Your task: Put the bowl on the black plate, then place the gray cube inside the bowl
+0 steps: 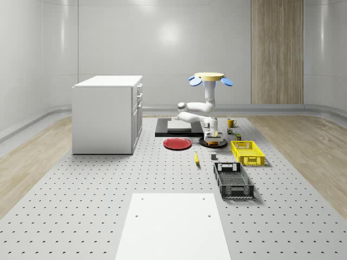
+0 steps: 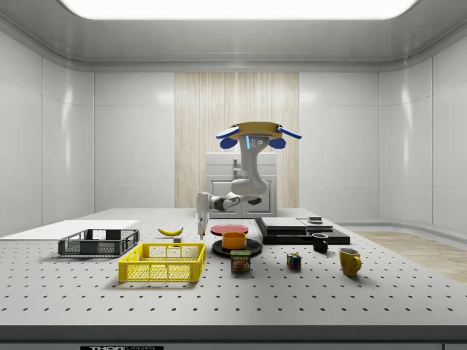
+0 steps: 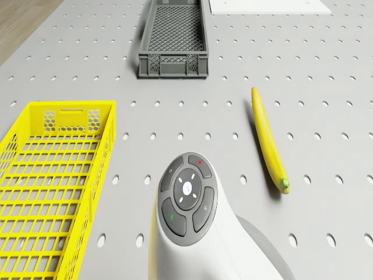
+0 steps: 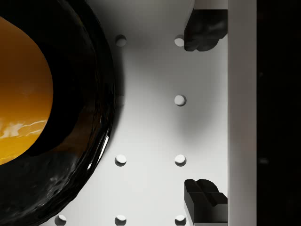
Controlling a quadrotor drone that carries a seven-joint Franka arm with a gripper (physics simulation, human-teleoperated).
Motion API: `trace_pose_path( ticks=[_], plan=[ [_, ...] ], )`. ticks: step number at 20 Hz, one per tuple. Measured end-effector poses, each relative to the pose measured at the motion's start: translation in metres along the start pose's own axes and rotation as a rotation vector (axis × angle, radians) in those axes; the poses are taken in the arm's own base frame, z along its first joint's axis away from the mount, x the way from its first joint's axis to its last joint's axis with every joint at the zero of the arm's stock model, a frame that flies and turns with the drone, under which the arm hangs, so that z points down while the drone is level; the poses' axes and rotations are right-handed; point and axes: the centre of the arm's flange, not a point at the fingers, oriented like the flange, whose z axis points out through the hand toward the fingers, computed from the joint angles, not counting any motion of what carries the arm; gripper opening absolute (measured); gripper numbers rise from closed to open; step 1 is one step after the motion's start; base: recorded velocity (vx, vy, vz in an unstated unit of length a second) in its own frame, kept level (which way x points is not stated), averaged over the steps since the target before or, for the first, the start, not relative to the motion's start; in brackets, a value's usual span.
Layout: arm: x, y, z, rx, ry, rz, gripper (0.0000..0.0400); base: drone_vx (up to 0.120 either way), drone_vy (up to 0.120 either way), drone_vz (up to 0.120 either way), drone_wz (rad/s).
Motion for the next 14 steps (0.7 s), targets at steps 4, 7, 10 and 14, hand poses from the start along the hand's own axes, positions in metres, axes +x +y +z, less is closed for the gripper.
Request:
trace_pose_path(
  ticks=[4, 7, 10, 14],
  plan=[
    [0.0, 0.0, 0.0, 0.0, 0.0, 0.0, 0.04, 0.12, 0.0, -0.05, 0.0],
    [0.0, 0.0, 0.0, 0.0, 0.0, 0.0, 0.04, 0.12, -0.12, 0.0, 0.0],
    [0.0, 0.0, 0.0, 0.0, 0.0, 0.0, 0.04, 0.12, -0.04, 0.0, 0.0],
    [0.0, 0.0, 0.0, 0.0, 0.0, 0.0, 0.04, 0.12, 0.0, 0.0, 0.0]
  ],
)
